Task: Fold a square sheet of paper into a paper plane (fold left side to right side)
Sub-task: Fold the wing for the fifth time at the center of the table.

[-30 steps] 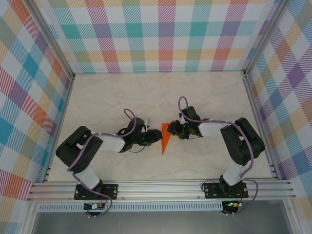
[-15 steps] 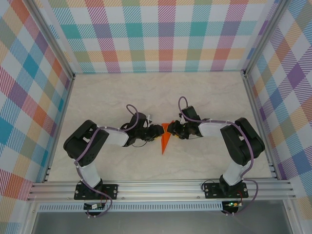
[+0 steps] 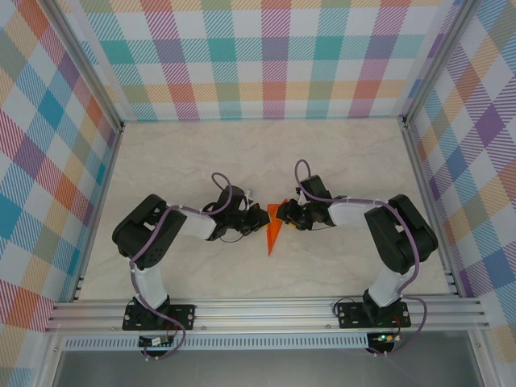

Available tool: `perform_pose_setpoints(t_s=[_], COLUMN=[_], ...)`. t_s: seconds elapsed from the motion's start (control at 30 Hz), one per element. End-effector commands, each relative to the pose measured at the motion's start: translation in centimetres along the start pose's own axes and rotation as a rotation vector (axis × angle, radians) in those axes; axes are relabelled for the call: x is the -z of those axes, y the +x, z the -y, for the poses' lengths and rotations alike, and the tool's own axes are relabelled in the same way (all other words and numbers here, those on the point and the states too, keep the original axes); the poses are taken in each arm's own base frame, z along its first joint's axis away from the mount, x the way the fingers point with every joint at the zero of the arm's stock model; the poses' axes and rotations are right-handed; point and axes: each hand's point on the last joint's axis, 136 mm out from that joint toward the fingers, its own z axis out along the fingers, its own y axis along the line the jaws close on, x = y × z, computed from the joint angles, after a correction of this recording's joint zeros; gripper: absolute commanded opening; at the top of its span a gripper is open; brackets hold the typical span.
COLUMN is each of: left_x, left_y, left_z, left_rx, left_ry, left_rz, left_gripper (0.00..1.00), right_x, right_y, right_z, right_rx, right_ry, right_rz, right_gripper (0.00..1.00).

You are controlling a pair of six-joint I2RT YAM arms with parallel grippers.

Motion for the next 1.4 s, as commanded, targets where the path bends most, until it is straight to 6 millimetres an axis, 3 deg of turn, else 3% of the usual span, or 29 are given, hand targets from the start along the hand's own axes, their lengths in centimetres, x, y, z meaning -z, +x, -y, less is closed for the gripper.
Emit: perform_pose_setpoints(t_s=[0.0,0.23,0.37,0.67,1.37], left_x=[0.0,-0.1,-0.2,-0.1,-0.2], left_y=[-1.6,-1.7,-1.7,-1.6,-1.7], left_z=[0.3,0.2,0.3,0.2,0.2], left_rx=[-0.013,-0.021,-0.026,-0.028,-0.041], left_ry=[0.019,0.016,0.017,0.011,0.001], left_rz=[0.024,0.020,0.013,0.010,0.010], left_gripper=[0.00,0.00,0.00,0.00,0.00], right_x=[-0.5,2.8,3.4,1.8,-1.1], right_y=[1.0,-1.5,-3.1,-5.4,-5.4], right_z=[1.4,-1.5,-2.5,-4.4,-2.9], right_rx=[-0.002,0.033,0.027,0.029,-0.014], right_ry=[0.060,-0.015,-0.058,-0.095,-0.039], right_rz=[-0.029,0.062,0.076,0.058,-0.008], right_gripper=[0.45,0.57,0.65,0.84,0.89])
